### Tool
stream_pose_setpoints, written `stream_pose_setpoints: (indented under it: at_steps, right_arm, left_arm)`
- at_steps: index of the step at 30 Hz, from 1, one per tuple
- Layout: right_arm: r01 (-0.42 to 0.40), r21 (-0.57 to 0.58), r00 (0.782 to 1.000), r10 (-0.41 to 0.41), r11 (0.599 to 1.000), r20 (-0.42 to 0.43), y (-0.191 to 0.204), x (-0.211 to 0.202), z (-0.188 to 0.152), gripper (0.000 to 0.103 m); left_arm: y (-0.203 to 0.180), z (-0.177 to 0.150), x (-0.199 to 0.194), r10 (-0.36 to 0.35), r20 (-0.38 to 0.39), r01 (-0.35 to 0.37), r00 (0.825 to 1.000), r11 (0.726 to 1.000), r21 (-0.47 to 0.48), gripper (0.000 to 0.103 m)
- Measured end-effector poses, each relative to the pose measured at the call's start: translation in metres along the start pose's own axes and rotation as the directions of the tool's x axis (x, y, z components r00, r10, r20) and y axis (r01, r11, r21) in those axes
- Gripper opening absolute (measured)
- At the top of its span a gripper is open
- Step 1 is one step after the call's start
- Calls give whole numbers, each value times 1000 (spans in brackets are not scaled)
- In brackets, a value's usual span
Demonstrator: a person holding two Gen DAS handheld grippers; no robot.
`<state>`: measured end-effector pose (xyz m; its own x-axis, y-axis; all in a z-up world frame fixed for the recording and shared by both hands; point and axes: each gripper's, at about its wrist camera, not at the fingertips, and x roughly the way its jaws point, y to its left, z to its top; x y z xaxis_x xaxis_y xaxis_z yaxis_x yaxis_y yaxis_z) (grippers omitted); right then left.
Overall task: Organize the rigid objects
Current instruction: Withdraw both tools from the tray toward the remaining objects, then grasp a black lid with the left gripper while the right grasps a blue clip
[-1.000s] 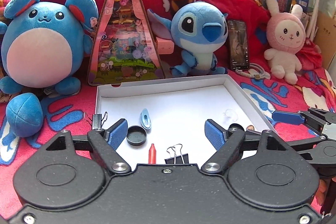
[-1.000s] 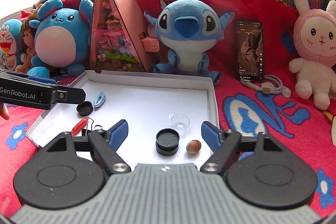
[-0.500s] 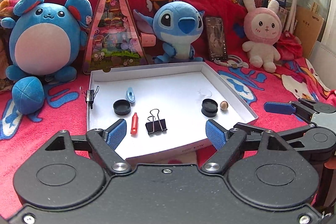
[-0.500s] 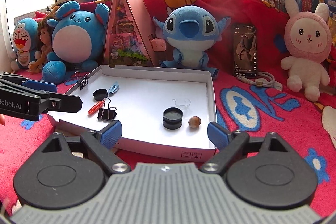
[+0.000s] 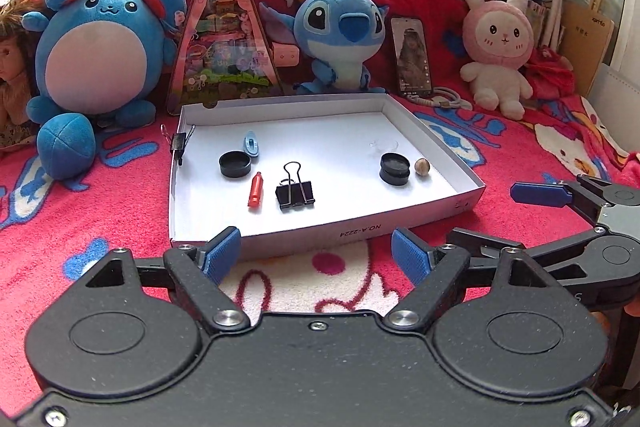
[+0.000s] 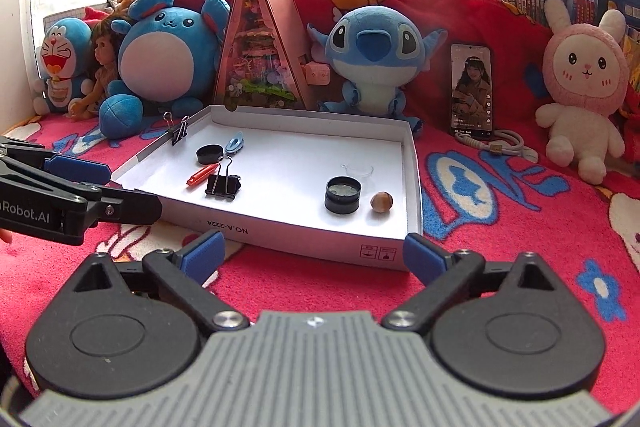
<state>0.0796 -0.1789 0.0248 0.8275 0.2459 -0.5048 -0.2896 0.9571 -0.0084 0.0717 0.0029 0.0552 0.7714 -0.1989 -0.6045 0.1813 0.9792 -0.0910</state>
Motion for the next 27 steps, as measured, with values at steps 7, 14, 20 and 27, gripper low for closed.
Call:
stream_pose_setpoints:
  at_steps: [7, 14, 20, 27]
  right_arm:
    - [23, -18, 1000, -23, 1000, -5, 4, -8, -15, 101]
    - [42, -44, 999, -43, 998, -25, 8, -11, -32, 102]
    - [17, -26, 999, -18, 1000, -30, 11, -11, -46, 102]
    - [41, -67, 999, -42, 997, -20, 23, -4, -56, 102]
  left_arm:
    - [-3, -24, -9, 1, 3, -1, 1000, 1000, -13, 82]
    - [-7, -46, -13, -1, -21, 1, 1000, 1000, 24, 70]
    - [-8, -61, -18, -20, -36, 21, 999, 999, 41, 59]
    - [-14, -76, -10, 17, -44, -14, 999, 997, 70, 52]
